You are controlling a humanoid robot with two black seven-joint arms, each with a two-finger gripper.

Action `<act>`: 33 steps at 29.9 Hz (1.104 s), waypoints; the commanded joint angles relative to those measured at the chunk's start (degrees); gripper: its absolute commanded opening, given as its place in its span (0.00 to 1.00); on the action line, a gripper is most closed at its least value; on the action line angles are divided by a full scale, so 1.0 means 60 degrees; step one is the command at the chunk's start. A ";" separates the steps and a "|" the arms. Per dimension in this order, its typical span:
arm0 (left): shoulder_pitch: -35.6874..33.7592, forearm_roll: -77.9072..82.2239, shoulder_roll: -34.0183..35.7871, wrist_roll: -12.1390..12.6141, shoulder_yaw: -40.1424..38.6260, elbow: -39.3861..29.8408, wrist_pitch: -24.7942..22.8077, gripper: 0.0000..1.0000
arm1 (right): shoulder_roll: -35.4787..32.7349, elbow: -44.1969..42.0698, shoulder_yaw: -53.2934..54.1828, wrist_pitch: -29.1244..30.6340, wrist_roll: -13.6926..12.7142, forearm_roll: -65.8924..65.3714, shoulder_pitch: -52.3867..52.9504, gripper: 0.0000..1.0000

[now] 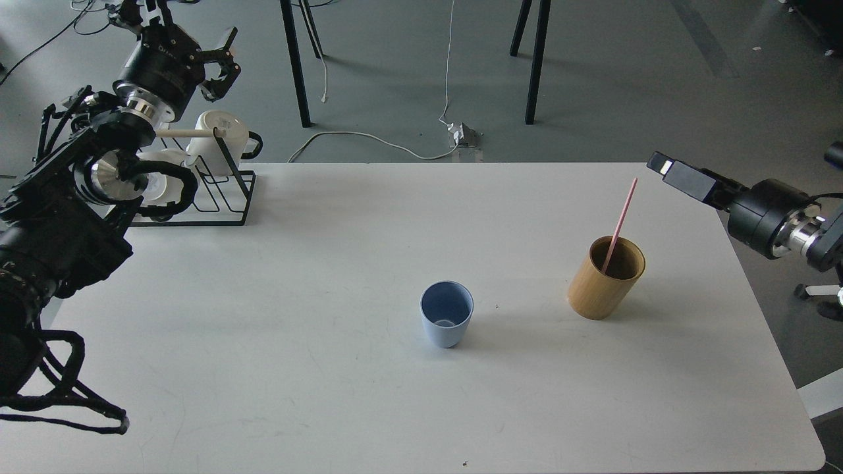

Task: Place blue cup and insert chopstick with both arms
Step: 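Reach the right gripper to the straw in the tan cup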

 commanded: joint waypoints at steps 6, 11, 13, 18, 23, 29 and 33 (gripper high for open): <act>0.0006 -0.1126 0.0014 0.0146 0.0011 0.0166 -0.0002 0.99 | 0.1121 -0.1150 -0.0567 -0.0199 -0.0059 -0.2112 0.0113 0.85; 0.0006 -0.1141 0.0014 0.0161 -0.0004 0.0166 -0.0002 0.99 | 0.1400 -0.1341 -0.0611 -0.0141 -0.0132 -0.2156 0.0113 0.67; 0.0006 -0.1156 0.0000 0.0161 -0.0004 0.0166 -0.0002 0.99 | 0.1517 -0.1473 -0.0815 -0.0126 -0.0263 -0.2186 0.0142 0.59; 0.0021 -0.1127 0.0029 0.0176 0.0084 0.0152 -0.0002 0.99 | 0.1707 -0.1649 -0.1430 -0.0111 -0.0366 -0.2186 0.0610 0.41; -0.0023 -0.1097 0.0102 0.0556 0.0099 0.0166 -0.0002 0.99 | 0.1956 -0.1985 -0.2089 -0.0111 -0.0630 -0.2186 0.1196 0.39; -0.0111 -0.1112 0.0146 0.0703 0.0055 0.0166 -0.0002 0.99 | 0.2220 -0.2147 -0.2266 -0.0111 -0.0674 -0.2215 0.1344 0.17; -0.0082 -0.1127 0.0175 0.0703 0.0070 0.0166 -0.0002 0.99 | 0.2206 -0.2147 -0.2267 -0.0111 -0.0762 -0.2215 0.1358 0.06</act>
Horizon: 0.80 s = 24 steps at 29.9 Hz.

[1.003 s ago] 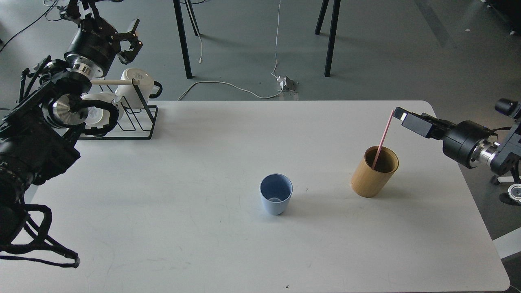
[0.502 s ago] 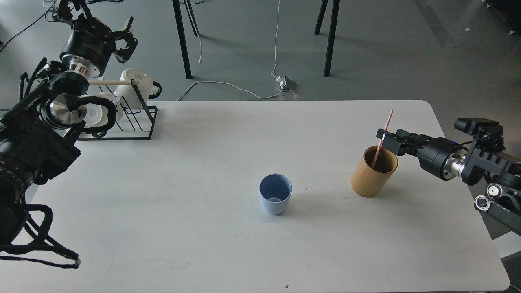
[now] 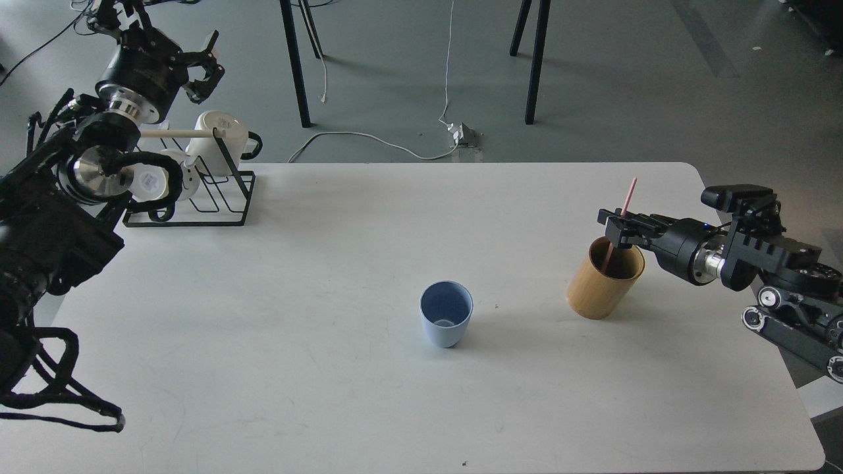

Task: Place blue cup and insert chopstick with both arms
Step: 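Reach the right gripper to the straw in the tan cup, then grasp the red-and-white straw with the right gripper and lift, then carry the straw over the blue cup with the right gripper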

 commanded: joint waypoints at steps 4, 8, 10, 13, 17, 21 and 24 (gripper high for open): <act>0.0051 -0.0028 -0.0009 -0.0115 -0.0017 0.0000 0.0000 0.99 | 0.0014 0.0068 -0.0002 -0.0004 -0.0082 -0.0003 0.0079 0.01; 0.0022 -0.0028 -0.0009 -0.0115 -0.0018 0.0000 0.0000 0.99 | -0.0175 0.0331 -0.0002 -0.0004 -0.0082 -0.0003 0.0094 0.00; 0.0007 -0.0028 0.0006 -0.0115 -0.0032 0.0000 0.0000 0.99 | -0.0453 0.0609 0.0027 -0.0004 -0.0082 -0.0003 0.0094 0.02; 0.0007 -0.0028 0.0021 -0.0101 -0.0032 0.0000 0.0000 0.99 | -0.1023 0.1369 0.0071 0.0011 -0.0082 0.0026 0.0269 0.03; 0.0007 -0.0028 0.0065 -0.0086 -0.0032 0.0000 0.0000 0.99 | -0.2195 0.2220 0.0086 0.0186 -0.0082 0.0084 0.1044 0.03; 0.0021 -0.0028 0.0065 -0.0086 -0.0032 0.0000 0.0000 0.99 | -0.2973 0.2836 0.0129 0.0918 -0.0082 0.0187 0.2376 0.03; 0.0007 -0.0028 0.0065 -0.0086 -0.0032 0.0000 0.0000 0.99 | -0.2974 0.2866 0.0115 0.1240 -0.0082 0.0391 0.3387 0.03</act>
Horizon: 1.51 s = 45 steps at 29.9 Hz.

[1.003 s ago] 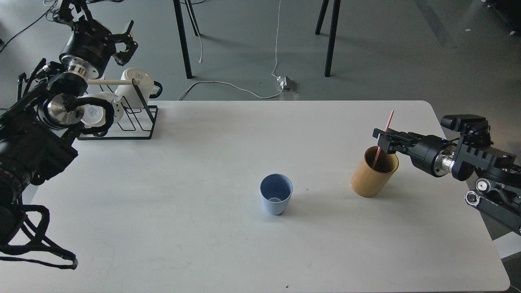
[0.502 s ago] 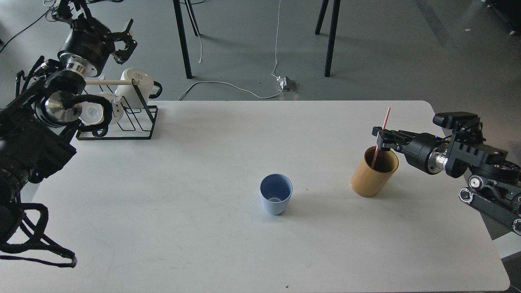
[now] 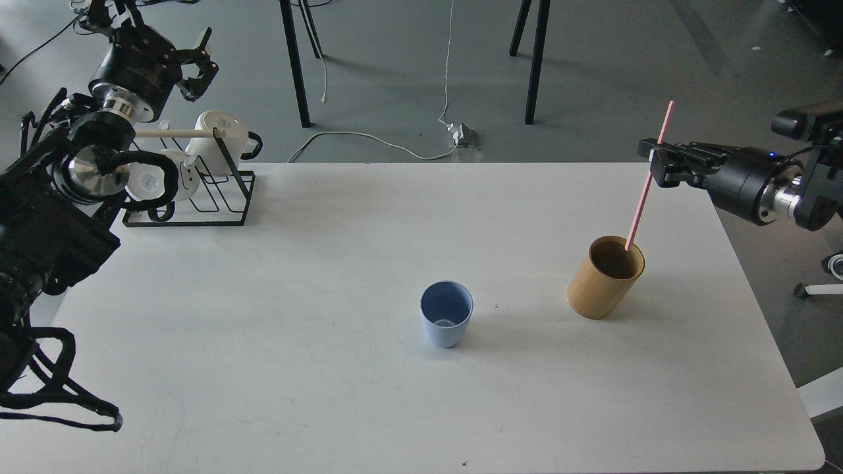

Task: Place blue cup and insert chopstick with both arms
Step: 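Carry the straw over the blue cup with the right gripper, then lower the straw into the blue cup and open the right gripper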

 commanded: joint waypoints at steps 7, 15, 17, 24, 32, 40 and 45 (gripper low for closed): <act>-0.0002 0.0001 -0.0001 0.0016 -0.0014 -0.0001 0.0000 0.99 | 0.2156 0.0019 -0.0141 0.0428 -0.0232 0.0954 0.1525 0.02; 0.0013 0.0001 -0.0001 0.0001 -0.0014 -0.0001 0.0000 0.99 | 0.4781 -0.0787 -0.0945 0.0003 -0.0687 0.0910 0.1026 0.02; 0.0013 0.0001 -0.0016 -0.0028 0.0001 -0.0001 0.0000 0.99 | 0.5221 -0.1064 -0.1340 -0.0027 -0.0672 0.0910 0.1026 0.02; 0.0028 -0.0013 0.0013 -0.0043 -0.0028 -0.0001 0.0000 0.99 | 0.6233 -0.1666 -0.1883 -0.0056 -0.0643 0.0895 0.1012 0.03; 0.0028 -0.0028 0.0204 -0.0028 -0.0028 -0.0001 0.0000 0.99 | 0.6263 -0.1637 -0.2177 -0.0056 -0.0628 0.0880 0.0778 0.03; 0.0028 -0.0028 0.0204 -0.0028 -0.0028 -0.0001 0.0000 0.99 | 0.6248 -0.1637 -0.2324 -0.0027 -0.0628 0.0880 0.0558 0.06; 0.0028 -0.0013 0.0189 -0.0028 -0.0028 -0.0001 0.0000 0.99 | 0.6248 -0.1637 -0.2338 -0.0027 -0.0643 0.0880 0.0236 0.16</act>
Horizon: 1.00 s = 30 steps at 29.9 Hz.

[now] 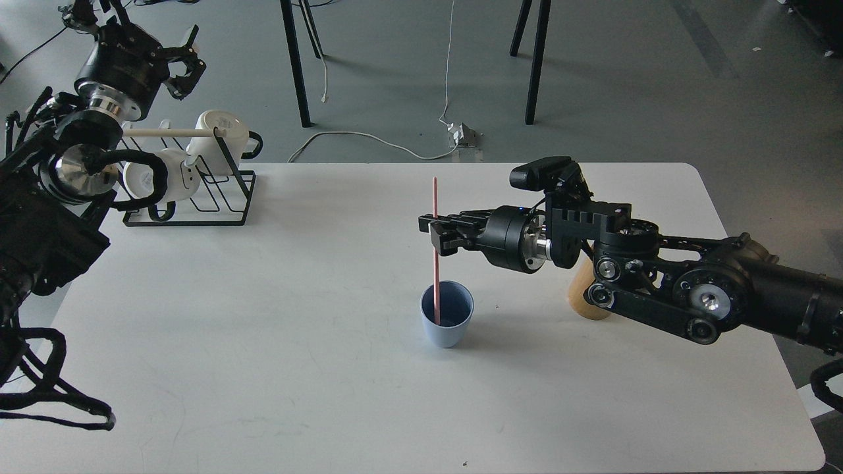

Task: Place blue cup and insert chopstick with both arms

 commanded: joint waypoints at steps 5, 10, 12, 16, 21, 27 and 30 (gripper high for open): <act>0.0000 -0.0003 -0.0021 0.0014 0.0000 0.0000 0.0000 0.99 | -0.0004 0.0000 -0.0263 0.0002 -0.0030 0.0012 -0.0222 0.23; 0.0000 0.0012 -0.0006 0.0000 0.0000 0.0000 0.0000 0.99 | -0.0092 0.0073 -0.0161 -0.0012 -0.0030 0.0085 -0.0178 0.34; 0.0000 0.0012 0.0038 0.0000 0.0000 0.0000 0.0000 0.99 | -0.0179 0.0132 0.0115 -0.0085 0.0043 0.0187 -0.0105 0.49; 0.0000 0.0012 0.0082 0.0000 0.0000 0.0000 0.0000 0.99 | -0.0633 0.0176 0.2061 0.0031 0.0117 0.0217 -0.0163 0.89; 0.0000 -0.0003 0.0053 -0.0015 -0.0015 0.0000 0.0000 0.99 | -0.0970 0.0074 0.3952 0.0368 0.0161 0.0947 -0.0178 0.99; 0.0000 -0.0003 -0.0021 -0.0015 -0.0044 0.0000 0.0000 0.99 | -0.1644 -0.0262 0.5053 0.0471 0.0657 0.4020 -0.0193 0.99; 0.0000 -0.0047 -0.0079 -0.0015 -0.0234 -0.0015 0.0000 0.99 | -0.1659 -0.1168 0.5390 0.0500 0.1258 0.5821 -0.0193 0.99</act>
